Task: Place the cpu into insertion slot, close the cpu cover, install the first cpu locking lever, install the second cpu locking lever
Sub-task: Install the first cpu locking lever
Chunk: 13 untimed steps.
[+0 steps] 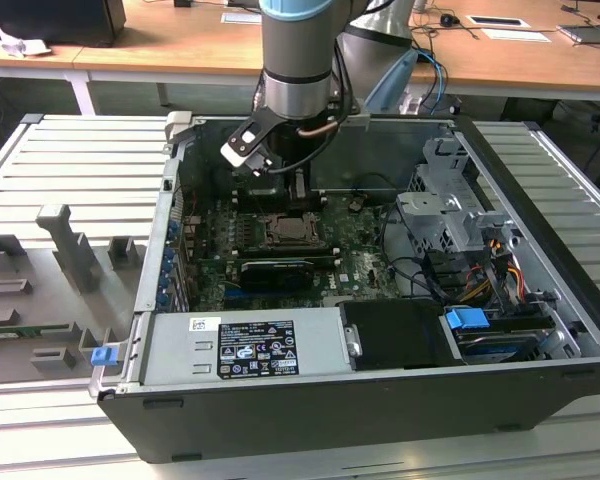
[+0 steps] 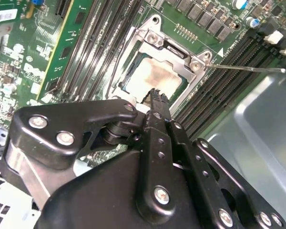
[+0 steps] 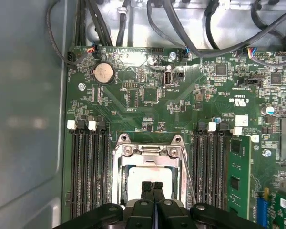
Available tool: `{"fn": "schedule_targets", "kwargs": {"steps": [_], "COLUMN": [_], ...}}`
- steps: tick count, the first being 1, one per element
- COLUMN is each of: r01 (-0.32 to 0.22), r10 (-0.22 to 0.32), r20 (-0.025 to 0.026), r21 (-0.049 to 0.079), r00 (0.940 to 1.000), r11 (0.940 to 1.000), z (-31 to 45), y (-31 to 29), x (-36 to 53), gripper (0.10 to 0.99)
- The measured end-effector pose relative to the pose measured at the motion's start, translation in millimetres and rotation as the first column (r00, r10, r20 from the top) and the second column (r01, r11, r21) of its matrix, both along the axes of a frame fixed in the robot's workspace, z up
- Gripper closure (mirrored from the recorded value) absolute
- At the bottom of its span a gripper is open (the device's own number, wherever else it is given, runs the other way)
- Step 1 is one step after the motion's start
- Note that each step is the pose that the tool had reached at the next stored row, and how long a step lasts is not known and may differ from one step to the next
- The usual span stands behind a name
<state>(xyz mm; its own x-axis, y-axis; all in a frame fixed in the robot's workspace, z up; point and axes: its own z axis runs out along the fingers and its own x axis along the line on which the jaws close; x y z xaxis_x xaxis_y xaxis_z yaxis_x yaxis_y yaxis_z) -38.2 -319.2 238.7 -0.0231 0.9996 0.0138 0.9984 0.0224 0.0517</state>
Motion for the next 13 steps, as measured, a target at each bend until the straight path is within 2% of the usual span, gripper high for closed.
{"fn": "schedule_targets", "kwargs": {"steps": [7, 8, 10, 13], "r01": [0.0, 0.0, -0.039, -0.115], "r10": [0.0, 0.0, 0.039, 0.115], "r20": [0.0, 0.0, -0.0003, -0.0003], "r21": [0.0, 0.0, 0.0, 0.0], "r00": [1.0, 1.0, 0.9992, 0.9934], "r11": [1.0, 1.0, 0.9992, 0.9934], "z": [36.6, 38.9, 38.5, 38.2], "y": [0.0, 0.0, 0.0, 0.0], "x": [0.0, 0.0, 0.0, 0.0], "gripper": [0.98, 0.98, 0.98, 0.98]}}
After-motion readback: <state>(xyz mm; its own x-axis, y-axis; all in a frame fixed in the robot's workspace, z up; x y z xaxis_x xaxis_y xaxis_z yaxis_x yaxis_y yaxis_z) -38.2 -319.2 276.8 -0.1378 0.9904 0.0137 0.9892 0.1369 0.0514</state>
